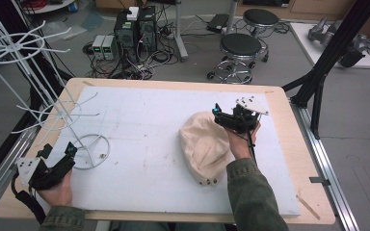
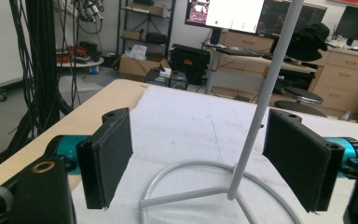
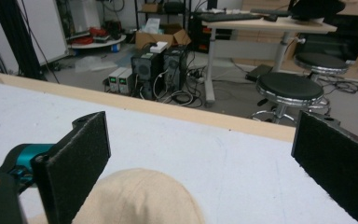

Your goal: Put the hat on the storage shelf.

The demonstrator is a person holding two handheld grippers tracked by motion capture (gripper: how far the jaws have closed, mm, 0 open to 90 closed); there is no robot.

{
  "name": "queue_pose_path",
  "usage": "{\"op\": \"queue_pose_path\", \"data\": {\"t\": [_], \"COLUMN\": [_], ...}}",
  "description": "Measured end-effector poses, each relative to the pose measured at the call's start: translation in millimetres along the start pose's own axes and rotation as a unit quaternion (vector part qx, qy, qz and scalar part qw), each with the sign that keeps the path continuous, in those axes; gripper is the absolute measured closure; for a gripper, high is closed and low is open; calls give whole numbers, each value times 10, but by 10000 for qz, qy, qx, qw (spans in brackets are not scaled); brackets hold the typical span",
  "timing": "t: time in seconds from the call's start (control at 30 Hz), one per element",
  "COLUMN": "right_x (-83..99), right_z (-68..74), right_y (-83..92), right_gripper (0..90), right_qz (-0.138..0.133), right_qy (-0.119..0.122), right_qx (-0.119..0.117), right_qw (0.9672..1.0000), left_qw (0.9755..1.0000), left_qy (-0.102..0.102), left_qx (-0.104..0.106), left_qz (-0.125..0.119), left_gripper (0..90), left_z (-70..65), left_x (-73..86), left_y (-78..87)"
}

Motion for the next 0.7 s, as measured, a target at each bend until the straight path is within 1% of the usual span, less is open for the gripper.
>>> {"op": "queue_pose_path", "data": {"t": [0.03,0.07,0.1,0.2,0.23,0.27,0.33,0.47,0.6,0.7], "right_x": [0,49,49,132,132,178,227,359,419,547], "right_z": [0,2,2,-13,-13,-20,-36,-39,-35,-25], "right_y": [0,-49,-49,-125,-125,-157,-192,-269,-317,-381], "right_gripper": [33,32,32,33,33,33,33,33,32,34], "right_qz": [0,113,113,286,286,384,489,792,915,1224], "right_qy": [0,-44,-44,-55,-55,-88,-100,-165,-135,-124], "right_qx": [0,-45,-45,-94,-94,-128,-139,-213,-269,-327], "right_qw": [10000,9999,9999,9995,9995,9991,9987,9965,9953,9919], "left_qw": [10000,10000,10000,10000,10000,10000,10000,10000,10000,10000], "left_qy": [0,22,49,51,51,51,50,55,57,62], "left_qx": [0,-1,3,-8,-8,-6,-4,-3,-1,-2], "left_qz": [0,7,11,3,3,6,4,4,18,4], "left_gripper": [238,238,238,238,238,238,238,238,237,238], "left_z": [0,2,3,8,8,7,5,7,9,8], "left_x": [0,3,4,2,2,3,4,3,5,2], "left_y": [0,-2,-3,-2,-2,-4,-6,-5,-4,-3]}}
Point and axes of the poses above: each handheld gripper's, and its own axes: y roughly backward along the jaws, x roughly out of its underside, z roughly to its left, the point moved 10 cm from there along -y, roughly forward along the jaws, and after that the axes turned 15 degrees about -x, right-handed, at the moved point
